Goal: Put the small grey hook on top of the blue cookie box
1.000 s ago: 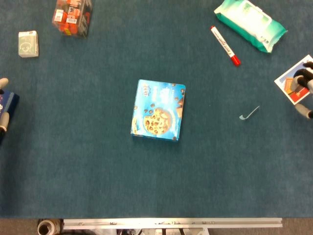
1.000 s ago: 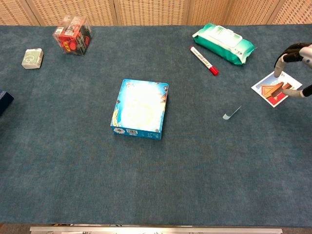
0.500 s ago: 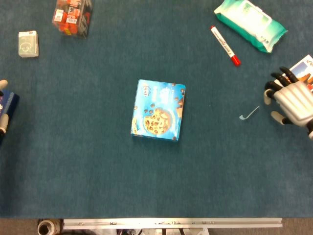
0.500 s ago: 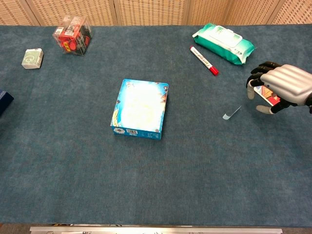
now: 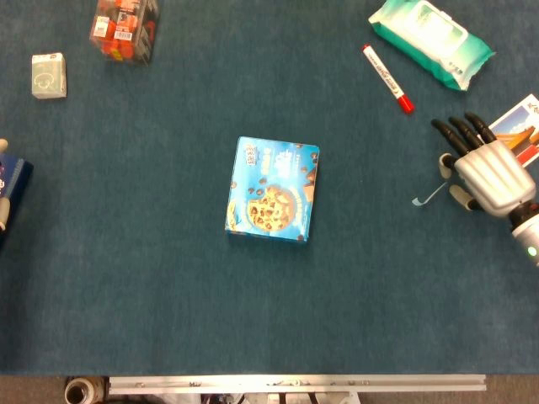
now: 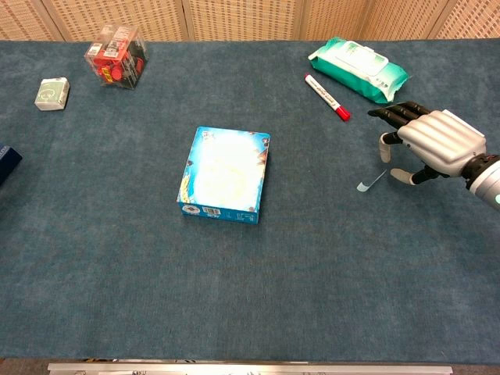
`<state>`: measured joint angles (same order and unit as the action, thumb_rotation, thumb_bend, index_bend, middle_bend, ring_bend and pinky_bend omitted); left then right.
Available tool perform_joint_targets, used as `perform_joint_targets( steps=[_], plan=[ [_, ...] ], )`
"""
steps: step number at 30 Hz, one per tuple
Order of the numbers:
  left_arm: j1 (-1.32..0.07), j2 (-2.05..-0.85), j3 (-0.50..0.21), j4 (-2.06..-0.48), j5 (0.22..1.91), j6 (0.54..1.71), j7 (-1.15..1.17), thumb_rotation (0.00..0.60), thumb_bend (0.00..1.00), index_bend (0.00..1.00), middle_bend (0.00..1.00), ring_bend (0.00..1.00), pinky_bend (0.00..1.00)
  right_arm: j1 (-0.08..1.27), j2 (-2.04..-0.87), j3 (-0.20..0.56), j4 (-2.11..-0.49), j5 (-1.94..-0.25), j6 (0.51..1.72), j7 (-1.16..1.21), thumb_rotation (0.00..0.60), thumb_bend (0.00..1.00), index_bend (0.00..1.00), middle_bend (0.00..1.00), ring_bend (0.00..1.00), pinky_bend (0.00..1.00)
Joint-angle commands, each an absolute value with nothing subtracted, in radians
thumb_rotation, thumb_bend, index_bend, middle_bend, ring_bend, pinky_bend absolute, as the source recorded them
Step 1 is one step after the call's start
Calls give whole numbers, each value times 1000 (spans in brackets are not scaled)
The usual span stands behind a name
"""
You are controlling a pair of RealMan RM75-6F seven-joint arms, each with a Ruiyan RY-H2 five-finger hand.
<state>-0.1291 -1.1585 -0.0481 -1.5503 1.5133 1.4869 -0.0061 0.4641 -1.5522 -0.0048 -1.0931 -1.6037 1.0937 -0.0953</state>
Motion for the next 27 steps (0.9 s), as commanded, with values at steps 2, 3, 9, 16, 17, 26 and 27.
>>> perform_joint_targets(
  steps=[2,3,9,16,17,26,27],
  plan=[
    [-129,-1154,-47,-1552,1516,1486,-16,600,373,190,347,318,227,463,-1591,-16,-1041,-1611,1103,-68,600,282,514,44,0,0],
    [-129,-1154,-47,-1552,1516,1486,-17,600,373,190,347,318,227,463,-1596,-18,-1033,-1612,1105,-64,600,282,514,44,0,0],
    [-129,-1154,-46,-1549,1516,1484,-18,600,373,190,347,318,227,467,-1620,-27,-1000,-1612,1100,-45,600,282,514,44,0,0],
    [-129,-1153,-48,-1549,1515,1484,-19,600,373,190,346,318,227,477,-1632,-35,-988,-1610,1084,-38,600,283,514,44,0,0],
    [-129,-1153,-48,-1549,1515,1484,-20,600,373,190,345,318,227,478,-1633,-36,-987,-1610,1083,-39,600,284,514,44,0,0],
    [-125,-1152,-47,-1543,1517,1488,-30,600,373,190,344,318,227,487,-1630,-36,-993,-1602,1072,-44,600,333,514,55,0,0],
    [-125,-1152,-47,-1542,1517,1489,-31,600,373,190,343,317,227,488,-1627,-37,-996,-1601,1069,-46,600,334,514,55,0,0]
  ],
)
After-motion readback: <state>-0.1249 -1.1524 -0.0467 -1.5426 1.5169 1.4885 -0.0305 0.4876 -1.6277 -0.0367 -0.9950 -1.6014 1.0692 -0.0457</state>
